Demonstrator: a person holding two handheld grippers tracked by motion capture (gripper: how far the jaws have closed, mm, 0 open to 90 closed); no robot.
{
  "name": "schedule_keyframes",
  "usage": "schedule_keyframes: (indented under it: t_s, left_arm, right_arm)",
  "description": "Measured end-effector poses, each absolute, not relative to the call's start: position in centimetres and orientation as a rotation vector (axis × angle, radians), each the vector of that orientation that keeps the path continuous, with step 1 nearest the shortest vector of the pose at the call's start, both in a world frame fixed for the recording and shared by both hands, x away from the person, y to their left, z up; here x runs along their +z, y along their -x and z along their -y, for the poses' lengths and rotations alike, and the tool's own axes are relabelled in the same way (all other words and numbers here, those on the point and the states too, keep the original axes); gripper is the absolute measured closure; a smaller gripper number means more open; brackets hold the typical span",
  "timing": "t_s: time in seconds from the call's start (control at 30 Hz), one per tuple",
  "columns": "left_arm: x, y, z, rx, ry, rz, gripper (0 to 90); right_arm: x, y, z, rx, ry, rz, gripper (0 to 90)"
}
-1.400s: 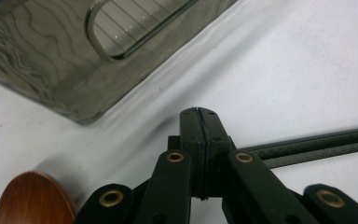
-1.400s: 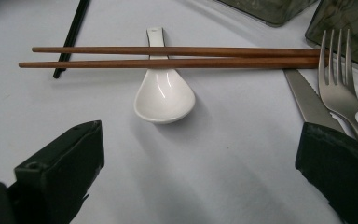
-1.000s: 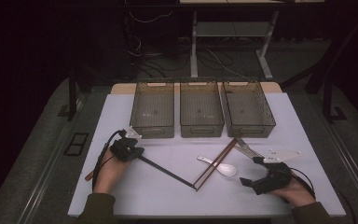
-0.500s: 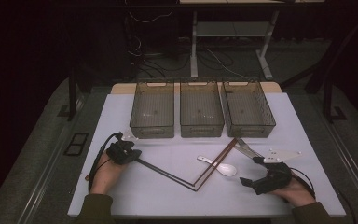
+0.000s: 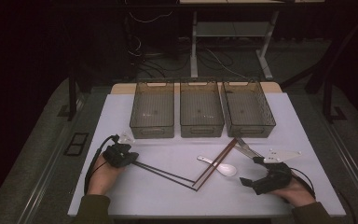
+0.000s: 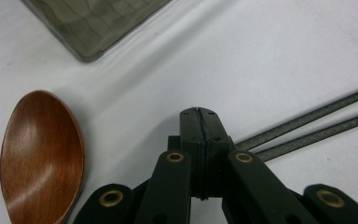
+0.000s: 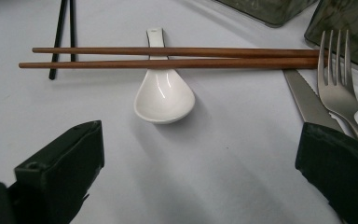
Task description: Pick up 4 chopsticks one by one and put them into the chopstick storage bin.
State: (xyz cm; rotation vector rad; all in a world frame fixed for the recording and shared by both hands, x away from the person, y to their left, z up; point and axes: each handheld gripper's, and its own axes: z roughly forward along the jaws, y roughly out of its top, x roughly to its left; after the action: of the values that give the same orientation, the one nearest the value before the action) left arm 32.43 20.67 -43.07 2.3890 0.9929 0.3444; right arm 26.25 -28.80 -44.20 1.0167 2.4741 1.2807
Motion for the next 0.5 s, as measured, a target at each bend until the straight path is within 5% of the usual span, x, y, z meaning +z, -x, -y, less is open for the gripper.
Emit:
schedule_keyframes:
  t_s: [0.5]
  left_arm:
    - [-42.9,-31.0,-21.3,0.333,-2.405,-0.995,89.0]
  right_arm:
    - [-44.2,-26.3,28.8,1.284,-1.017,-2.473,0.9]
